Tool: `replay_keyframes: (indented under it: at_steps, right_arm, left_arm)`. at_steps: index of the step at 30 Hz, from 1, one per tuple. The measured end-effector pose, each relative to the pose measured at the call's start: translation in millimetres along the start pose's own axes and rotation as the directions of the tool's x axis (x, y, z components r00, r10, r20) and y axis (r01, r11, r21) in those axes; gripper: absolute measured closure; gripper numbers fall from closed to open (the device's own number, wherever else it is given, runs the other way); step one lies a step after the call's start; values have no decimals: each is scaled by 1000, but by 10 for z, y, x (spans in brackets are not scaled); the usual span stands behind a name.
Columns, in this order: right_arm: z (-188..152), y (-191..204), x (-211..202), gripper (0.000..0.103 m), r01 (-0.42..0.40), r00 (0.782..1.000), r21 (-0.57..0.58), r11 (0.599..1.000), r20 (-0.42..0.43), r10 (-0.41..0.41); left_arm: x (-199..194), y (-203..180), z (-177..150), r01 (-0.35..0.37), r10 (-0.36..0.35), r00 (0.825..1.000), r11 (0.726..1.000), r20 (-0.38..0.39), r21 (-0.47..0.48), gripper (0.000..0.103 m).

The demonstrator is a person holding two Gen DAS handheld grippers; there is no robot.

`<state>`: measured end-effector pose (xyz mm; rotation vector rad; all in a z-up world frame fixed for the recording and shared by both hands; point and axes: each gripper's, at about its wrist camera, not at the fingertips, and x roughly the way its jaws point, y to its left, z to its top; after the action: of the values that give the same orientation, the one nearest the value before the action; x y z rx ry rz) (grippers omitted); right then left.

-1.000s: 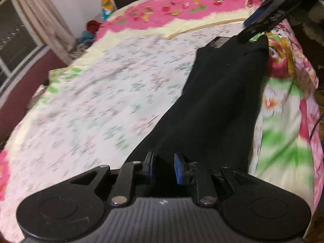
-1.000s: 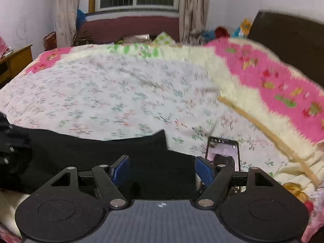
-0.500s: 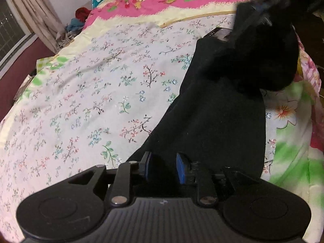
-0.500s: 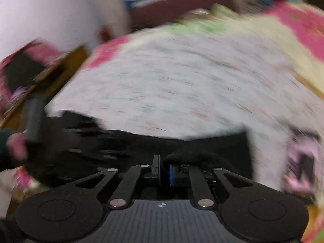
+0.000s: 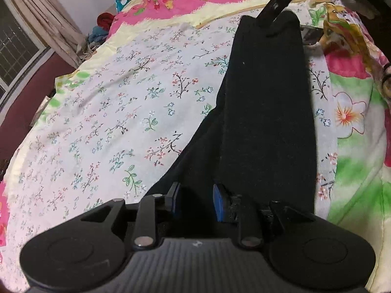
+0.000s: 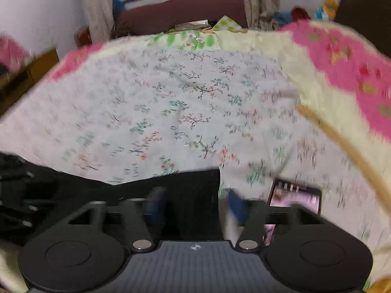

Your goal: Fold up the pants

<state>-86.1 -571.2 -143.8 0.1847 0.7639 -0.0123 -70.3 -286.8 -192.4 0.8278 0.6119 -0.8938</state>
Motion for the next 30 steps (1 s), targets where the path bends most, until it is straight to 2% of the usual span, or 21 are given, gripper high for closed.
replay_keyframes:
  at_steps: [3, 9, 12, 14, 17, 20, 21, 24, 27, 28, 30]
  right_arm:
    - [-77, -210, 66, 29, -70, 997, 100, 993, -38, 74]
    - [-100, -364, 458, 29, -157, 983, 209, 965, -60, 173]
    - [-112, -394, 577, 27, -234, 963, 260, 937, -70, 260]
    - [-90, -273, 611, 25, -268, 954, 208, 941, -80, 289]
    - [-94, -166, 749, 16, -265, 952, 155, 952, -113, 284]
    - [-54, -179, 700, 18, -271, 948, 231, 935, -106, 301]
    - [-29, -138, 577, 19, -307, 940, 234, 922, -79, 333]
    - [10, 126, 227, 18, -302, 950, 103, 948, -47, 307]
    - [-6, 268, 50, 18, -269, 962, 43, 962, -35, 270]
    - [-3, 318, 41, 18, -275, 961, 37, 961, -27, 277]
    - [14, 586, 43, 18, -305, 952, -69, 950, -27, 303]
  left_arm:
    - [-4, -12, -2, -8, 8, 1000, 1000, -5, -5, 65]
    - [-40, -38, -77, -21, 22, 999, 1000, -41, 13, 64]
    - [-36, -41, -172, -27, 28, 998, 1000, -60, 8, 64]
    - [-38, -60, -194, -35, 35, 998, 999, -59, 4, 64]
    - [-13, -88, -185, -44, 45, 997, 999, -62, 19, 64]
    - [-33, -73, -201, -41, 43, 998, 999, -52, 29, 63]
    - [-40, -66, -208, -39, 41, 998, 999, -51, 26, 63]
    - [-26, -57, -221, -35, 36, 998, 999, -46, 22, 63]
    - [-18, -61, -229, -37, 38, 998, 999, -41, 23, 63]
    - [-14, -68, -233, -39, 40, 998, 999, -41, 23, 63]
    - [2, -79, -227, -44, 45, 998, 999, -47, 24, 63]
